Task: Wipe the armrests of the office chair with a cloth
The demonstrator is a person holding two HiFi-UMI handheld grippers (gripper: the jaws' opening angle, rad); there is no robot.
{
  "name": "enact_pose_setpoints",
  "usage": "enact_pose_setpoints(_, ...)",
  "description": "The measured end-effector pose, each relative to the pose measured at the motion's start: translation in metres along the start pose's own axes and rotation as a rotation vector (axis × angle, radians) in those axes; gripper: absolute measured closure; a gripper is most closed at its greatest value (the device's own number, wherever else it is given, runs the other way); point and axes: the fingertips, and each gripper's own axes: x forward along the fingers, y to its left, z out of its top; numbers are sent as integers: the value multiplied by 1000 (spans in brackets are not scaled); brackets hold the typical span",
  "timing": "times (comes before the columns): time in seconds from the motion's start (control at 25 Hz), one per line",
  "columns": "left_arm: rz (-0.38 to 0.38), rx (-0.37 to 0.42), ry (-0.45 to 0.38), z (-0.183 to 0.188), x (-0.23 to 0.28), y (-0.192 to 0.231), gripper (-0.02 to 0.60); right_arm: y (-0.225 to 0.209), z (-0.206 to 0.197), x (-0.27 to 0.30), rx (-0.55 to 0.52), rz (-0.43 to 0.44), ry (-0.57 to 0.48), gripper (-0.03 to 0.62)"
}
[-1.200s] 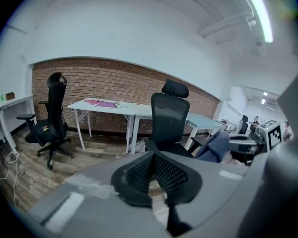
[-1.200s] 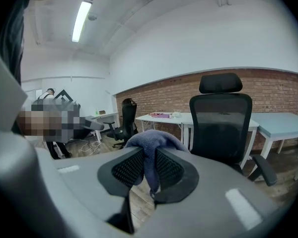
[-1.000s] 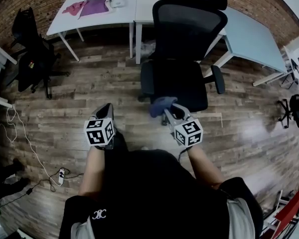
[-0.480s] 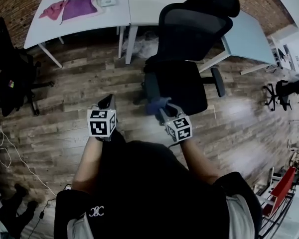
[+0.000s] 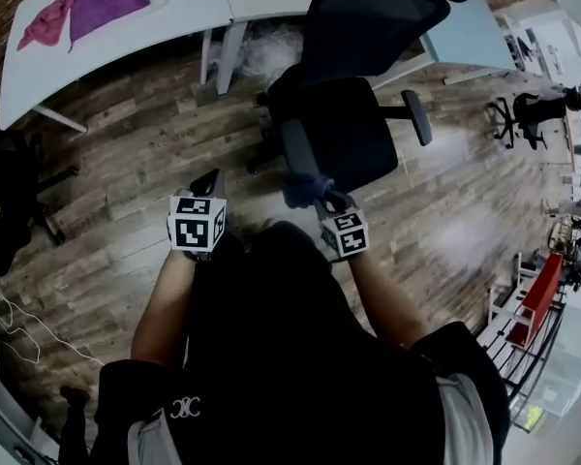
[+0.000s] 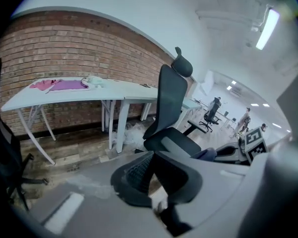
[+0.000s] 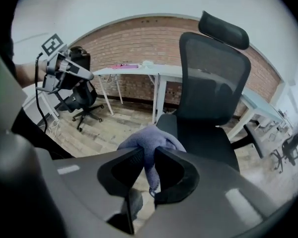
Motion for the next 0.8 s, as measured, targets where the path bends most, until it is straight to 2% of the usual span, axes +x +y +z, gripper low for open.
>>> enact_pose_setpoints(0.24,-98,101,99,-7,25,-17,575,3,-41,-4,135,-64,54,516)
enact_pose_setpoints(0.44,-157,179,175,-11,48,-23,575,14,-64,-21,225,-108,49,516)
enact_pose_setpoints(0.6,-203,252,218,-13,58,-36,575,29,-85,-49,347,-135,25,516)
enact_pose_setpoints(0.8,-233,285,243,-13,61,-47,575,34,-87,-57,382,-156,-3,516)
